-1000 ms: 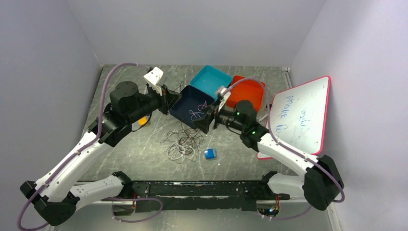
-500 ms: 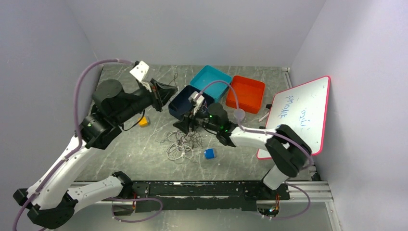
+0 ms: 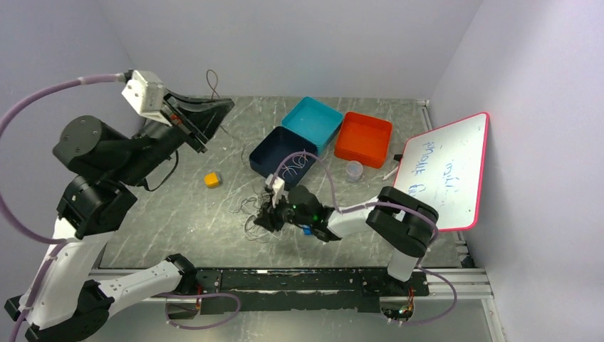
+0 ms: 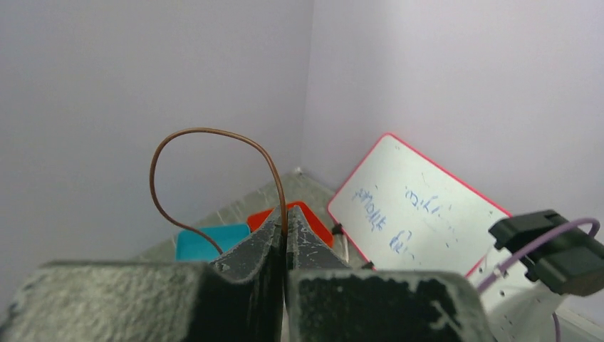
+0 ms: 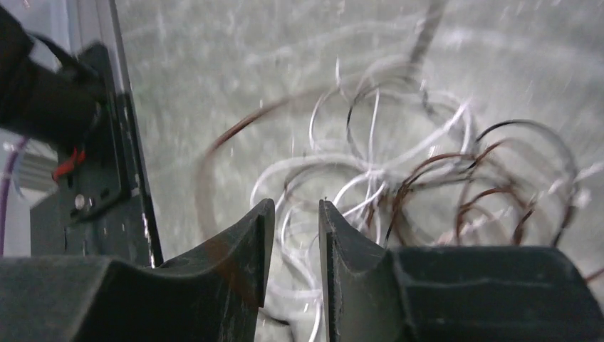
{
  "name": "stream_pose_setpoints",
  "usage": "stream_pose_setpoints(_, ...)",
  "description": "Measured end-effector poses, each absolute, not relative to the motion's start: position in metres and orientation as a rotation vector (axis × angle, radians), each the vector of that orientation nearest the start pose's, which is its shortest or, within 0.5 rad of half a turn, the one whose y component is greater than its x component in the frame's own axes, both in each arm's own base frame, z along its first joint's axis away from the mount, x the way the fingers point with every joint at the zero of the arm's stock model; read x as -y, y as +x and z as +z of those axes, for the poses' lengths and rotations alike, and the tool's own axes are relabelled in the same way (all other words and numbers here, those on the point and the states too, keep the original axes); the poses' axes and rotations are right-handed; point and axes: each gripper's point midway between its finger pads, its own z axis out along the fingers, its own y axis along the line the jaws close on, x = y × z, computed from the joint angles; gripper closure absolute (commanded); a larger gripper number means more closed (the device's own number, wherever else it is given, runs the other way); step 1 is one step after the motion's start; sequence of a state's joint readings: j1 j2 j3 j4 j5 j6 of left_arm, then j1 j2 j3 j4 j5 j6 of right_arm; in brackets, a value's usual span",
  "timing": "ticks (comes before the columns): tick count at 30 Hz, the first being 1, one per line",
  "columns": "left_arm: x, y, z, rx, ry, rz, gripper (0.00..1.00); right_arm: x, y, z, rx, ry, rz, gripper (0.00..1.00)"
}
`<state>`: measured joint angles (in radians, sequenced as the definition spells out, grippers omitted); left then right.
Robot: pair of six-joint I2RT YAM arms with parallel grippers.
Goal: Untangle the cables
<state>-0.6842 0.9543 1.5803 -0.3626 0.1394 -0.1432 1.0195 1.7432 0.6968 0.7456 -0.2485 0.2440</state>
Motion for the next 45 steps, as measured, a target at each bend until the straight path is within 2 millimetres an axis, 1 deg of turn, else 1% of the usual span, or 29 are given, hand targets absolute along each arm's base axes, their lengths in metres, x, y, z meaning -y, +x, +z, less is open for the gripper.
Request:
stream_pose_setpoints(3, 0.194, 0.195, 0.564, -1.220, 0.475, -0.770, 0.93, -0.403, 0.172, 0.054, -1.869, -0.931, 1.053, 0.67)
stream_pose_setpoints(6, 0.192, 0.196, 0.579, -1.186, 0.476, -0.742, 0.93, -0.382, 0.158, 0.030, -1.951, -0.907, 1.011, 0.65)
stream_pose_setpoints(7, 0.192, 0.197, 0.583, -1.180, 0.478, -0.734, 0.93, -0.376, 0.155, 0.025, -1.970, -0.898, 0.999, 0.64)
stream_pose_setpoints(9, 0.192, 0.199, 0.589, -1.168, 0.485, -0.718, 0.93, -0.368, 0.152, 0.022, -1.985, -0.877, 0.988, 0.64)
stream_pose_setpoints(12, 0.192, 0.201, 0.596, -1.150, 0.494, -0.700, 0.93, -0.360, 0.154, 0.030, -1.973, -0.837, 0.974, 0.60)
stream_pose_setpoints(16, 0.194, 0.205, 0.601, -1.147, 0.508, -0.679, 0.93, -0.360, 0.163, 0.053, -1.915, -0.784, 0.964, 0.52)
stream_pose_setpoints(18, 0.194, 0.205, 0.610, -1.128, 0.512, -0.669, 0.93, -0.359, 0.165, 0.057, -1.904, -0.768, 0.957, 0.49)
stream_pose_setpoints(21, 0.190, 0.202, 0.628, -1.087, 0.510, -0.655, 0.93, -0.352, 0.164, 0.049, -1.921, -0.763, 0.937, 0.45)
stream_pose_setpoints(25, 0.181, 0.195, 0.645, -1.033, 0.506, -0.627, 0.93, -0.342, 0.159, 0.039, -1.945, -0.746, 0.935, 0.41)
stream_pose_setpoints(29, 0.173, 0.192, 0.652, -1.002, 0.492, -0.588, 0.93, -0.335, 0.155, 0.035, -1.957, -0.719, 0.947, 0.33)
stream_pose_setpoints(33, 0.166, 0.192, 0.659, -0.982, 0.480, -0.551, 0.93, -0.327, 0.151, 0.041, -1.940, -0.694, 0.972, 0.25)
stream_pose_setpoints(36, 0.161, 0.192, 0.663, -0.971, 0.471, -0.524, 0.93, -0.319, 0.147, 0.053, -1.908, -0.671, 0.995, 0.22)
stream_pose_setpoints(41, 0.154, 0.194, 0.666, -0.965, 0.458, -0.476, 0.93, -0.311, 0.147, 0.086, -1.824, -0.620, 1.023, 0.22)
stream_pose_setpoints(45, 0.144, 0.196, 0.669, -0.957, 0.438, -0.421, 0.93, -0.301, 0.149, 0.103, -1.782, -0.584, 1.014, 0.23)
